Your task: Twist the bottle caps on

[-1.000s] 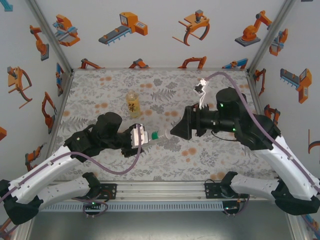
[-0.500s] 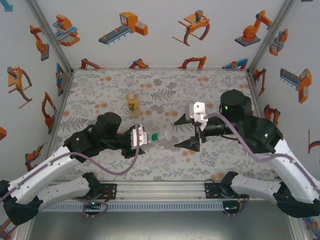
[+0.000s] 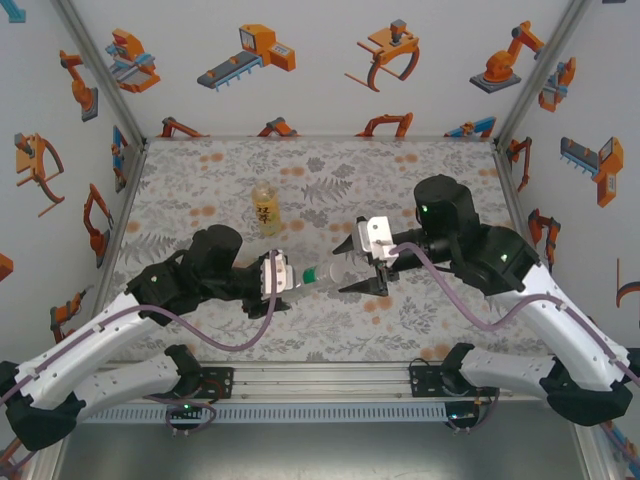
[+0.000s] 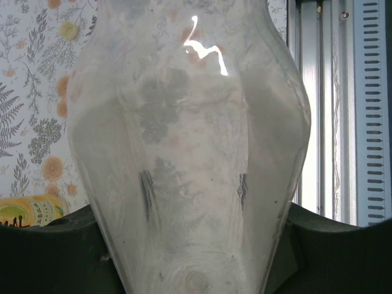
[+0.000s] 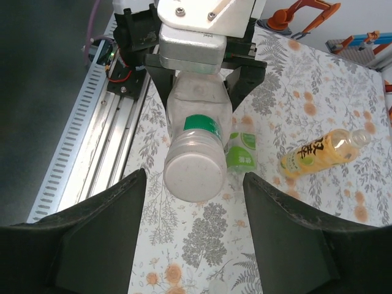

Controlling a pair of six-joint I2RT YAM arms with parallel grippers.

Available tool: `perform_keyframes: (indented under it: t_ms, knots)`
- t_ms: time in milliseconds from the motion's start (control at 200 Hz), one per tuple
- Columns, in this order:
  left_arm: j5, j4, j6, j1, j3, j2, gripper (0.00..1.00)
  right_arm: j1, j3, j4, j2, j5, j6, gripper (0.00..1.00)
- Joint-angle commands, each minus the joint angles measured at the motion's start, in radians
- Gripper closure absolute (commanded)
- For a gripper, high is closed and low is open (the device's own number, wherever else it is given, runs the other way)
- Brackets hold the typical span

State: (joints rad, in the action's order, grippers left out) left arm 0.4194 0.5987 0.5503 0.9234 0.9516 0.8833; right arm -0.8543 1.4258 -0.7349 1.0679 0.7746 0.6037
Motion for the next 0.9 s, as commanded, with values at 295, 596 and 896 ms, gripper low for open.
perform_keyframes:
  t_ms: [295,596,896]
  knots:
    - [0.038,0.012,-0.017,0.005,0.032,-0.019,1.0,-0.022,-0.025,0.054,0.012,0.023,-0.004,0.5]
    - [0.035,0.012,-0.018,0.005,0.033,-0.018,1.0,-0.033,-0.046,0.073,0.0,0.014,-0.069,0.67]
    - [0.005,0.007,-0.021,0.005,0.028,-0.025,1.0,-0.046,-0.164,0.258,-0.057,-0.119,-0.581,0.79]
